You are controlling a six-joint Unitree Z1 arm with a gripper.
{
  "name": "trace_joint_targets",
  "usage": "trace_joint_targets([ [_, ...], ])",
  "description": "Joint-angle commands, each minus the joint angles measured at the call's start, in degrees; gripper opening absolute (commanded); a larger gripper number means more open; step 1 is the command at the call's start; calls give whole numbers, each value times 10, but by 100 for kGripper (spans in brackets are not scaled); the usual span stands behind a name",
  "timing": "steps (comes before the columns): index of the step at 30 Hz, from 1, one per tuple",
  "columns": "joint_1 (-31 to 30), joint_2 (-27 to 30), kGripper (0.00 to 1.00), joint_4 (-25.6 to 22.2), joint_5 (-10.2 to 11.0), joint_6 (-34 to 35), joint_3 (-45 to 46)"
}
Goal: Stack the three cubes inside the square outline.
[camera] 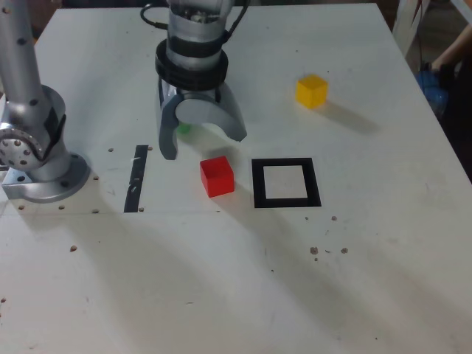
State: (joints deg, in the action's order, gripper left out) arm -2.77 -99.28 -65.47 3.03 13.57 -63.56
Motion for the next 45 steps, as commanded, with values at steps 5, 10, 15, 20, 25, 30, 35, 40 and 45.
trace_joint_targets([
  [5, 1, -38, 91, 21, -10, 15, -1],
  [10, 1, -55, 85, 35, -23, 20, 6],
  [15, 1, -56, 77, 50, -30, 23, 16],
  [20, 1, -57, 61, 72, -36, 23, 27],
  [25, 0, -62, 57, 108, -39, 23, 40],
  [30, -3, -69, 57, 128, -48, 19, 44],
  [35, -4, -70, 49, 133, -50, 17, 45],
  [40, -4, -68, 31, 137, -48, 14, 44],
  [45, -6, -66, 28, 134, -45, 5, 33],
])
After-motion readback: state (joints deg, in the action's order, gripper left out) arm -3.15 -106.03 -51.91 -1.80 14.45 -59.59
